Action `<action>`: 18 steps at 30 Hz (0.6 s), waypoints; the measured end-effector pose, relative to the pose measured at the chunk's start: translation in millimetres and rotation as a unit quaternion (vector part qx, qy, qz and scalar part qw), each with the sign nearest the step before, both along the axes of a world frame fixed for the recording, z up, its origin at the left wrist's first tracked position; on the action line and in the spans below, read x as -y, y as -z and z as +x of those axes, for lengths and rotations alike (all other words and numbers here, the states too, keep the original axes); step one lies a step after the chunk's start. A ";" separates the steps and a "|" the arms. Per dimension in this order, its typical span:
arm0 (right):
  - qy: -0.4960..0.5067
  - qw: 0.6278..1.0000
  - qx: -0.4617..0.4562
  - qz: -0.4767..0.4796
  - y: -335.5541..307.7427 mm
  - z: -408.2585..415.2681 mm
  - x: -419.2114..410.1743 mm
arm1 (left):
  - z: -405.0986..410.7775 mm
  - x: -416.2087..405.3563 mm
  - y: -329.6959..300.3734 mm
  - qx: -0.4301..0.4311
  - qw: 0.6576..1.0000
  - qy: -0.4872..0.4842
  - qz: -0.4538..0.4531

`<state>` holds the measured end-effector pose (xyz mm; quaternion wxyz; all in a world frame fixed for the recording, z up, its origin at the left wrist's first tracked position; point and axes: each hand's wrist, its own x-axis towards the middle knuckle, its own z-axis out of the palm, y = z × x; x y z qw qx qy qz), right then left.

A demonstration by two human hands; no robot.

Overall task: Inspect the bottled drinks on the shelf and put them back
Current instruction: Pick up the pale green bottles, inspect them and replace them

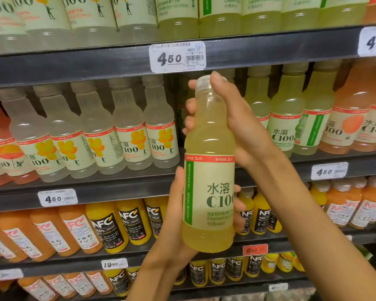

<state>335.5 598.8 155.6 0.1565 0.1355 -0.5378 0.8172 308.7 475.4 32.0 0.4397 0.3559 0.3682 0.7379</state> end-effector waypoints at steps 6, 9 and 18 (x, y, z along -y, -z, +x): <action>0.192 0.979 -0.015 0.069 2.1 6.3 5.9 | 0.1 8.5 -5.0 -0.153 0.965 -0.181 -0.113; 0.190 0.979 0.029 0.068 0.1 6.3 5.8 | 2.8 10.2 -6.7 -0.138 0.972 -0.157 -0.106; -0.020 0.991 0.104 -0.078 6.2 -7.6 -7.0 | 28.0 19.9 -21.7 0.026 0.999 -0.018 -0.035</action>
